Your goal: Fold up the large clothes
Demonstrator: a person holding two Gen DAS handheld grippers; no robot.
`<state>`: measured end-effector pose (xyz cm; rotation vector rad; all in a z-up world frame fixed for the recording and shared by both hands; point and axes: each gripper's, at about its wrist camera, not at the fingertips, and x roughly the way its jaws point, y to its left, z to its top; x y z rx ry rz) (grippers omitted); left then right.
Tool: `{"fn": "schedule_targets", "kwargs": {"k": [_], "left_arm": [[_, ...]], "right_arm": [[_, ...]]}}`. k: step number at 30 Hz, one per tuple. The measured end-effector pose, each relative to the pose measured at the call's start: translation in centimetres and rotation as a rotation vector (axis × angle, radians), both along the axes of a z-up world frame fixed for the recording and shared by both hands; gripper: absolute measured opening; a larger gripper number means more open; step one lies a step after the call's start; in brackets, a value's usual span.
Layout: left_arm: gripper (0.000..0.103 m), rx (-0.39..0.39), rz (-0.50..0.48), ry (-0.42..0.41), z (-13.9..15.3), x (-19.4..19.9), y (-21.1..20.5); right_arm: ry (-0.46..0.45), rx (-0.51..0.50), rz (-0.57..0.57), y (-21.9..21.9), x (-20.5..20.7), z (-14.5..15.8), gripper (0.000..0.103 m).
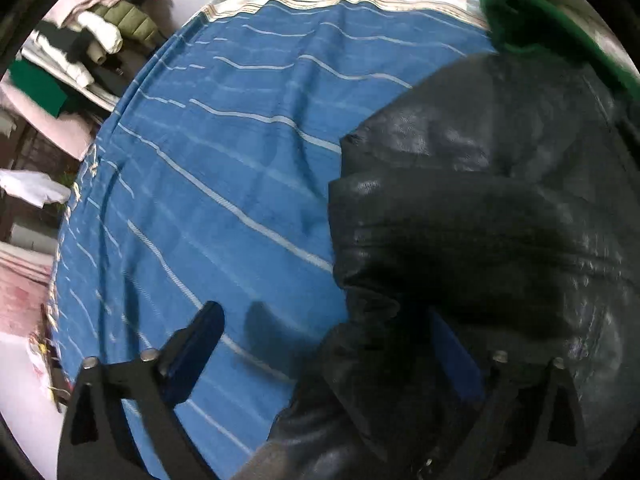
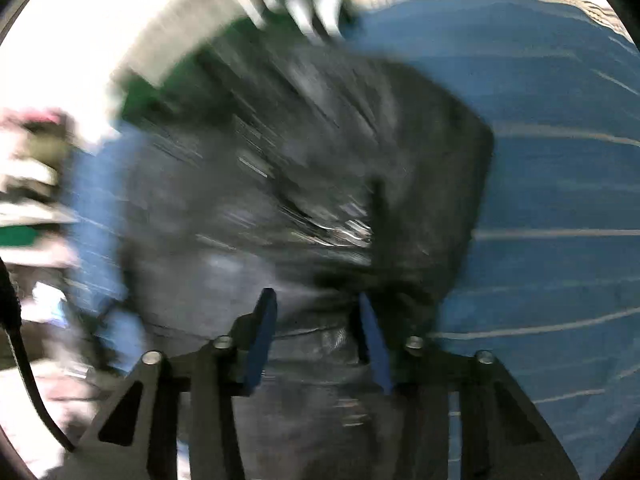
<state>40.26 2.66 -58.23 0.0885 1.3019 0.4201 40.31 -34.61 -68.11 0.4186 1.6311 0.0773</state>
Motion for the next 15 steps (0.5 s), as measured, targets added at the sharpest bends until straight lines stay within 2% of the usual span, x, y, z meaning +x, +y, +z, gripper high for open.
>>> {"fn": "schedule_targets", "kwargs": {"k": [2,5,6,8,11,15], "left_arm": [[0.103,-0.051,-0.005,-0.004,0.0,-0.1,0.6],[0.103,-0.155,0.004,-0.035,-0.3,-0.5,1.7],[0.103,-0.188,0.007,-0.040,-0.4,-0.5,2.1],[0.103,-0.257,0.017,-0.040,-0.7,-0.6,2.9],[0.103,-0.260,0.010,-0.061,0.6,-1.5,3.0],[0.103,-0.174,-0.031,-0.074,2.6,-3.7,1.7]], "right_arm": [[0.029,-0.048,0.040,1.0,0.6,-0.5,0.030],[0.025,-0.049,0.020,0.9,0.8,2.1,0.036],[0.019,-0.032,-0.007,0.5,0.4,2.9,0.050],[0.000,0.007,-0.077,-1.0,-1.1,4.6,0.070],[0.019,0.010,-0.134,-2.8,-4.4,5.1,0.071],[0.098,0.036,-0.112,-2.1,-7.6,1.0,0.071]]}}
